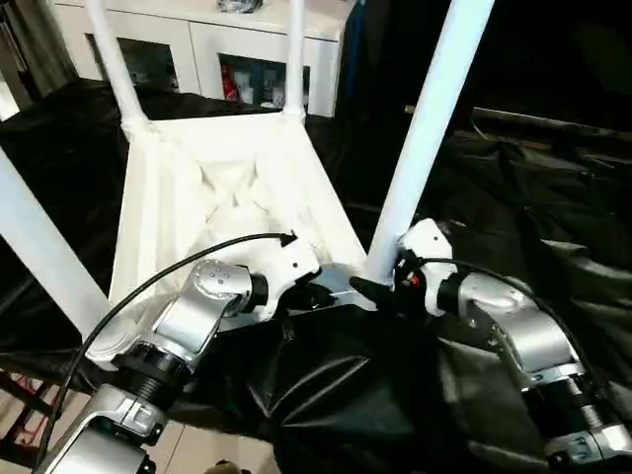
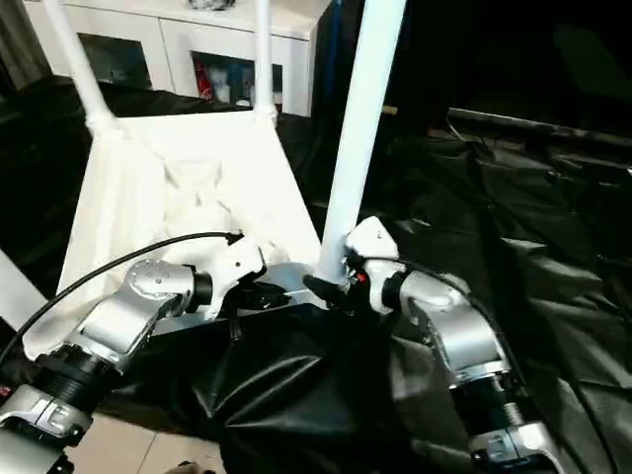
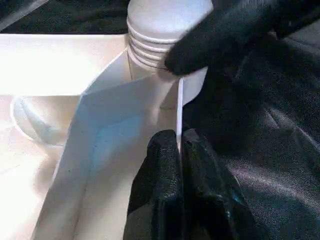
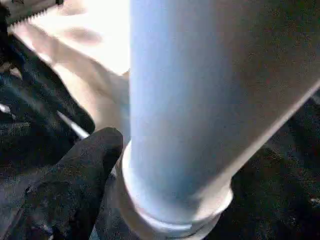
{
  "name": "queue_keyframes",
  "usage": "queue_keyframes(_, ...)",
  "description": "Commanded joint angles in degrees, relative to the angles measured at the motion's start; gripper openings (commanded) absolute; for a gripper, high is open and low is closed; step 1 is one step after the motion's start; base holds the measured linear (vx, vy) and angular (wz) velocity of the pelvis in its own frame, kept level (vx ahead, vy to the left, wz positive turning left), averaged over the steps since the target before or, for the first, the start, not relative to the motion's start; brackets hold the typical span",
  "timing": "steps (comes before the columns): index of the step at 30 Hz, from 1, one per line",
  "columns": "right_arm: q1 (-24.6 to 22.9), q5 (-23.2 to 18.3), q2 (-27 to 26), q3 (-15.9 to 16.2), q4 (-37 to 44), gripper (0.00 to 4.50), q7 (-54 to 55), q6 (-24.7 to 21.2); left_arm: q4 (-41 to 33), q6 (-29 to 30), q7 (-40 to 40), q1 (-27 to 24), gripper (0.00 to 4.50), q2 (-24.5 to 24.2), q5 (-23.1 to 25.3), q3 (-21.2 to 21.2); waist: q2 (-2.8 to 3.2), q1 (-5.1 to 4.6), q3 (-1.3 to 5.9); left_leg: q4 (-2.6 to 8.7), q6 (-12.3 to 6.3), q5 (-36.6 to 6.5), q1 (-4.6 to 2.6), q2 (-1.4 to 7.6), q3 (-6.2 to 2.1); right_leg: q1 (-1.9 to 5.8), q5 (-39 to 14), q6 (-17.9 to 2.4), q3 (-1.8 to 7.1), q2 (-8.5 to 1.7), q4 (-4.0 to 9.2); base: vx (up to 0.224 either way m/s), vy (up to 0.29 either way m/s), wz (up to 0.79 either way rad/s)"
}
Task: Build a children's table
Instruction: Rotate leg to tighten
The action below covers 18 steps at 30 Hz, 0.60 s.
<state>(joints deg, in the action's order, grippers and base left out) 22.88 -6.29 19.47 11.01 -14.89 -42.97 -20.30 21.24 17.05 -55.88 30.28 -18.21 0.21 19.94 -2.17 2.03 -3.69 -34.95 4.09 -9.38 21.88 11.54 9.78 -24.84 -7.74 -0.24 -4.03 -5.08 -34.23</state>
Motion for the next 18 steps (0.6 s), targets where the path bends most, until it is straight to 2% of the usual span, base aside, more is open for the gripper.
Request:
queue_keyframes(1, 1.3, 0.9, -0.5, 1.5, -0.6, 3.70, -0.1, 0.8, 0.4, -0.3, 0.3, -0.1, 0.00, 0.8, -0.3, 0.3, -0.60, 0.44, 4.17, 4.30, -0.94, -18.6, -0.65, 0.72, -0.19, 3.21, -28.6, -6.0, 1.45, -2.48, 5.07, 0.000, 0.000, 0.00)
queue_keyframes(5, 1.7, 0.7, -1.2, 0.8, -1.7, 3.27, 0.4, 0.9, 1.0, -0.5, 0.1, 0.5, 0.00, 0.5, -0.3, -0.1, -0.55, 0.09, 4.14, 4.32, -0.74, -19.6, -0.64, 0.64, -0.34, 3.17, -30.5, -5.1, 1.24, -2.39, 5.34, 0.000, 0.000, 0.00)
queue_keyframes(8, 1.8, 0.7, -1.3, 0.6, -2.1, 3.20, 0.5, 1.2, 1.1, -0.6, 0.1, 0.6, 0.00, 0.5, -0.3, -0.2, -0.55, 0.11, 4.20, 4.24, -0.76, -19.8, -0.84, 0.63, -0.27, 3.04, -30.3, -5.1, 1.30, -2.41, 5.44, 0.000, 0.000, 0.00)
queue_keyframes(10, 1.9, 0.3, -1.9, 0.1, -2.4, 2.87, 0.8, 1.3, 1.2, -0.5, -0.1, 0.6, 0.00, 0.5, -0.3, -0.1, -0.54, 0.10, 4.19, 4.29, -0.88, -19.7, -0.76, 0.64, -0.26, 3.06, -29.7, -5.4, 1.34, -2.37, 5.37, 0.000, 0.000, 0.00)
queue_keyframes(17, 1.8, 0.1, -5.1, -1.0, -3.6, 2.74, 4.8, 1.2, 1.1, 0.8, 1.4, 0.4, 0.00, 1.7, -0.8, -0.9, -0.67, -0.24, 3.94, 4.30, -0.67, -20.5, -0.72, 0.47, -0.35, 2.96, -32.4, -4.4, 1.10, -2.39, 5.67, 0.000, 0.000, 0.00)
queue_keyframes(18, 2.0, 0.5, -6.3, -1.4, -4.5, 2.74, 7.3, 0.7, 1.4, 1.3, 2.8, 0.7, 0.00, 2.5, -0.5, -1.1, -0.38, -0.44, 3.51, 4.39, -0.31, -21.7, -0.73, 0.34, -0.51, 2.83, -34.8, -3.4, 0.85, -2.32, 6.06, 0.000, 0.000, 0.00)
